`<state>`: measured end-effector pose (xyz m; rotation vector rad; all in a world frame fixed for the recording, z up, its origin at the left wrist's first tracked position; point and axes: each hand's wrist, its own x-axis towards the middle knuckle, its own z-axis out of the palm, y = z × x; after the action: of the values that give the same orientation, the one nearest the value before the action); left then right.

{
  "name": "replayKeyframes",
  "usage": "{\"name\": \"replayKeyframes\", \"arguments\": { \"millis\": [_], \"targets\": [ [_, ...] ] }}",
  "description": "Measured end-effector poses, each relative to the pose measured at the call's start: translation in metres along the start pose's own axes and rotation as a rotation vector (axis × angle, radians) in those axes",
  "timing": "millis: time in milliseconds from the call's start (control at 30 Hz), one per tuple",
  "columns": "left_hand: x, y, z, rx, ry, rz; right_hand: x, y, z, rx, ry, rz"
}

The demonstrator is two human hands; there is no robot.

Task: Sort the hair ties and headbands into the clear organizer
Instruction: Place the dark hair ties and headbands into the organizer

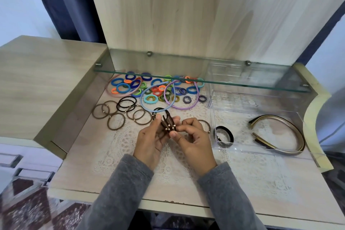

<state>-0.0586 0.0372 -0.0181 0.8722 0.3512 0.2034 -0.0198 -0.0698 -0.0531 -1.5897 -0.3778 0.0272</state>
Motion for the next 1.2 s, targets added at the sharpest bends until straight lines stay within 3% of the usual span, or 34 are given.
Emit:
{"name": "replayKeyframes", "arguments": {
  "millis": [267, 1200],
  "targets": [
    [0.0017, -0.0017, -0.0006, 0.094, -0.036, -0.037, -0.0002, 0.0004, -0.0019, -0.057, 0.001, -0.026],
    [0.0035, -0.0015, -0.0063, 0.008, -0.067, -0.057, 0.0020, 0.0044, -0.0027, -0.008, -0.024, -0.011]
  ]
}}
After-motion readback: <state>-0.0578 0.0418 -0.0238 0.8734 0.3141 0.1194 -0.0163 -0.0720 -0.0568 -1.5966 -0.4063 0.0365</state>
